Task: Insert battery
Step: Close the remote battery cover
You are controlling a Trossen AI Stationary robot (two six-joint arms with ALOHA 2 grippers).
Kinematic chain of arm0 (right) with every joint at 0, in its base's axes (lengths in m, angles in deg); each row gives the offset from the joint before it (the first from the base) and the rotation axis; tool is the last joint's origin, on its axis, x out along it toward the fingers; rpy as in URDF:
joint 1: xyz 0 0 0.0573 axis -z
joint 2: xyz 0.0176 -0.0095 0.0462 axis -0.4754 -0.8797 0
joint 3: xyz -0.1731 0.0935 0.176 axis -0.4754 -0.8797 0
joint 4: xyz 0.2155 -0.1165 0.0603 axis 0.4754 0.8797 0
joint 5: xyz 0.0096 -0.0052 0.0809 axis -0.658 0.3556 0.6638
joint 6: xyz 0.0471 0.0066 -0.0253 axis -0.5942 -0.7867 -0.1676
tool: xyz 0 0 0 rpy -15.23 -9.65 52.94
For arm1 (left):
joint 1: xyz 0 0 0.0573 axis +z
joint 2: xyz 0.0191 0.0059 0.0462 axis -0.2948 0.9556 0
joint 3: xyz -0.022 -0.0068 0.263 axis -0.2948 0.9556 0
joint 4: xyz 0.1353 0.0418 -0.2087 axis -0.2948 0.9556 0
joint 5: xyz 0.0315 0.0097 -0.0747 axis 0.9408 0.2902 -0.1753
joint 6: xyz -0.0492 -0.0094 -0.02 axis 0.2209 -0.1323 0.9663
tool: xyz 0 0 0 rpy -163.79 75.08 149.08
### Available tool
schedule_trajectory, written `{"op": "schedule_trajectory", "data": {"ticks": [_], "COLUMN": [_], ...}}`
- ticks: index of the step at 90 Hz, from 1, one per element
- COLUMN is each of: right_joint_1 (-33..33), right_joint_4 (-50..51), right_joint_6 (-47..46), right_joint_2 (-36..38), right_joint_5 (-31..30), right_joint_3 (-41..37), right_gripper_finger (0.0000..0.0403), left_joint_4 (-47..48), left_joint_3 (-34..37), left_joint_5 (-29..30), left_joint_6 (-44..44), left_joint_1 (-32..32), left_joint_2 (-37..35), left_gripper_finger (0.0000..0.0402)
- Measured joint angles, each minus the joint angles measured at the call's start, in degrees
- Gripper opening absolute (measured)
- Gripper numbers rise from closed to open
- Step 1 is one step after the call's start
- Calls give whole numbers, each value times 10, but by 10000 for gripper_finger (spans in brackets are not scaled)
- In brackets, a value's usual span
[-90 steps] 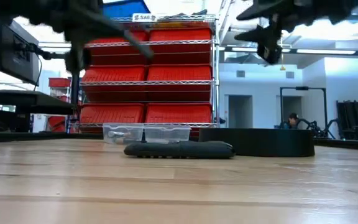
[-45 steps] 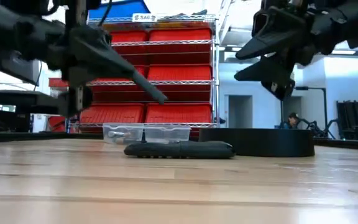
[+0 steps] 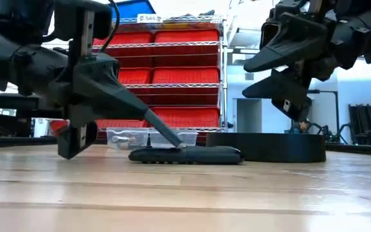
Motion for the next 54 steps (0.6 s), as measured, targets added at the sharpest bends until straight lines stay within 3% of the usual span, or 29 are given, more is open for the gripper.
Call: {"op": "schedule_trajectory", "data": {"ticks": [54], "right_joint_1": [0], "right_joint_4": [1], "right_joint_6": [-1], "right_joint_2": [0], "right_joint_5": [1], "right_joint_3": [0], "right_gripper_finger": [143], "left_joint_4": [21], "left_joint_3": [0], "left_joint_5": [34], "left_joint_6": [-1], "left_joint_1": [-2], "left_joint_2": [-1], "left_gripper_finger": [0]}}
